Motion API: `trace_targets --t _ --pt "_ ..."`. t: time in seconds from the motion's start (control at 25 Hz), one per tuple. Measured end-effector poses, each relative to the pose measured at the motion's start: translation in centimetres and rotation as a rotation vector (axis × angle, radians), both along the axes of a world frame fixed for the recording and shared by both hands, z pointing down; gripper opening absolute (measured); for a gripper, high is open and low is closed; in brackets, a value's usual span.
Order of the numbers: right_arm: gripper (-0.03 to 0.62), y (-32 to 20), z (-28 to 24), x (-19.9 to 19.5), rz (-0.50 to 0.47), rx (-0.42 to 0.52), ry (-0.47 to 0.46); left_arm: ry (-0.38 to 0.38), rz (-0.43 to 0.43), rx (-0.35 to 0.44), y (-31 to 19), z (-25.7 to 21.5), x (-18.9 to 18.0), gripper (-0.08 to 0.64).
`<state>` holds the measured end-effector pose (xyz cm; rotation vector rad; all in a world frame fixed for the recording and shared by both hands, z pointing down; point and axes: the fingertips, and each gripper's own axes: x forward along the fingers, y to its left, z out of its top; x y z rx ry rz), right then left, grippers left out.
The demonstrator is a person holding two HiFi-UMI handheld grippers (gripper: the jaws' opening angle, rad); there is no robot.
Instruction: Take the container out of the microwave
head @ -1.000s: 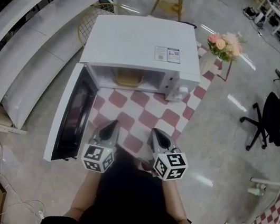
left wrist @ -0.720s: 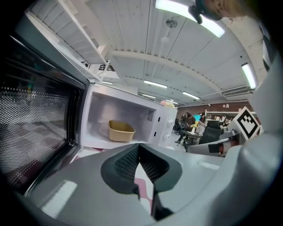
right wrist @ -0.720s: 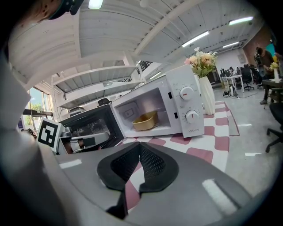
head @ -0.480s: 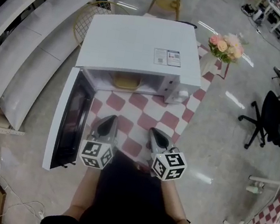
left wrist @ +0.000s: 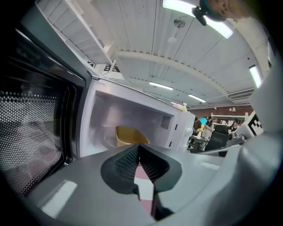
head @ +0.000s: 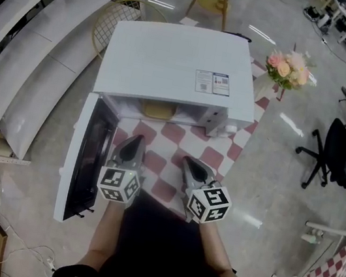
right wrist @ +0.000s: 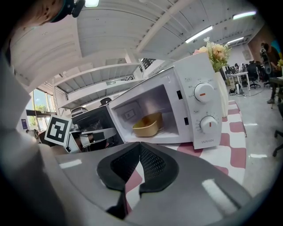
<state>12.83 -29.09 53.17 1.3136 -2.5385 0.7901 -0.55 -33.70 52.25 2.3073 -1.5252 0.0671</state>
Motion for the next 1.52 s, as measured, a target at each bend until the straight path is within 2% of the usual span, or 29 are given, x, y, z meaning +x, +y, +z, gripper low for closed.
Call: trace_targets --t 0.2,0.72,0.96,1.36,1.52 --pt "0.002 -1.3 0.1 -0.8 -0.031 -0.007 0.004 0.024 -0.044 0.0 -1.8 -0.1 -0.7 0.011" --pt "0.0 -2.9 0.6 -0.9 -0.048 -0.034 0.013 0.063 -0.076 0.005 -5.3 -0.3 -0.2 0.028" --pt "0.001 -3.4 1.2 -0.9 -0.047 -0.05 0.011 0.061 -0.099 -0.006 -6.4 0.1 -0.6 0.067" --pt "0.002 -4.3 1.9 -1.2 -0.051 -0.074 0.009 0.077 -0.185 -0.025 -8.6 0.5 -2.2 0.121" --pt "0.002 -4.9 2.1 -1.1 -0.041 -0.081 0.006 0.09 -0.183 -0.046 -9.5 1.0 -2.1 0.137"
